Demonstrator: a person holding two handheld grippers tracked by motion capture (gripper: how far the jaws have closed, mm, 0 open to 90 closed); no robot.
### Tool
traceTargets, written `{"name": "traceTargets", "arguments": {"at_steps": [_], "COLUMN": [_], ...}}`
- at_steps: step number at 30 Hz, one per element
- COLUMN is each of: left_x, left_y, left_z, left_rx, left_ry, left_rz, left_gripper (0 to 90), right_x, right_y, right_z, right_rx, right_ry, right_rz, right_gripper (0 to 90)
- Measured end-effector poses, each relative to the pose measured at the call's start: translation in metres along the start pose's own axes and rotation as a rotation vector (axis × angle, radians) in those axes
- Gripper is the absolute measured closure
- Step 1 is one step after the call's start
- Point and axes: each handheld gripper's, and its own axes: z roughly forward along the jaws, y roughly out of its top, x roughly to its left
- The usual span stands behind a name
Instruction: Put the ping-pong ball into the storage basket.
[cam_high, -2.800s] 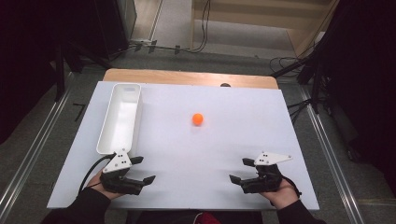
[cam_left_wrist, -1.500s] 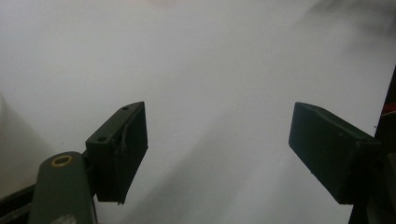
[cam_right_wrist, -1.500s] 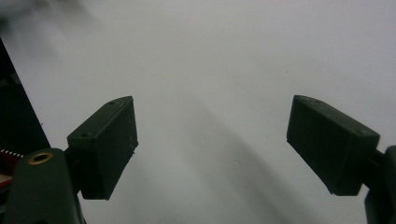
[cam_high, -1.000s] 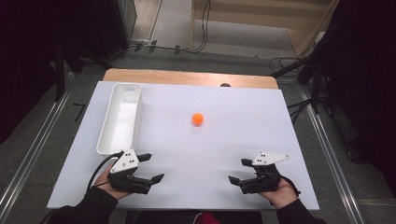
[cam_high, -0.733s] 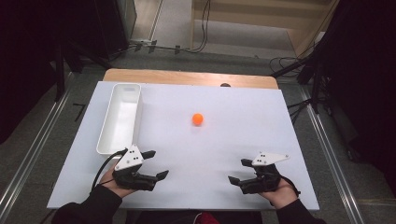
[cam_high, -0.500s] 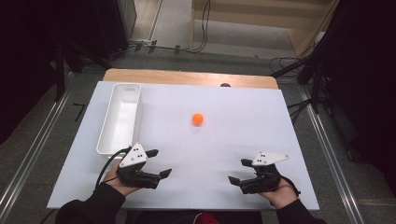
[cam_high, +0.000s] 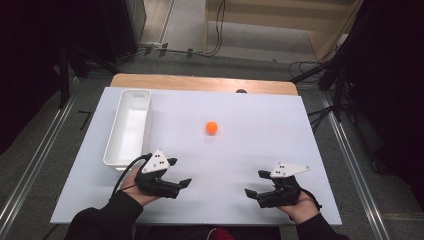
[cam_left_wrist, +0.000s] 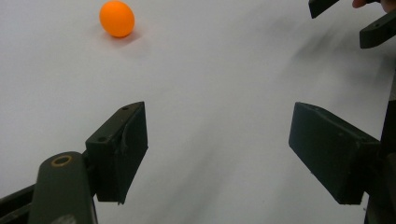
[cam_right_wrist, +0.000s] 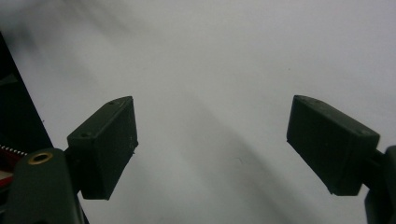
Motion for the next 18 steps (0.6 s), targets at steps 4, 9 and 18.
{"name": "traceTargets", "arguments": {"at_steps": [4,9,18], "left_x": [-0.001,0.0,0.003], "left_y": [0.006,0.012,0.02], "left_z": [0.008,0.015,0.022], "left_rx": [0.014,0.032,0.033], "left_ry": [0.006,-0.011,-0.009], "left_rz": [0.013,-0.012,-0.03], "left_gripper": [19.9,19.9,19.9], "right_x": [0.001,0.0,0.001], "right_y": [0.0,0.0,0.0], "right_z": [0.0,-0.001,-0.001], "right_rx": [-0.002,0.001,0.0], "right_ry": [0.0,0.001,0.001], "right_rz": [-0.004,-0.003,-0.004], "right_gripper": [15.0,15.0,15.0]}}
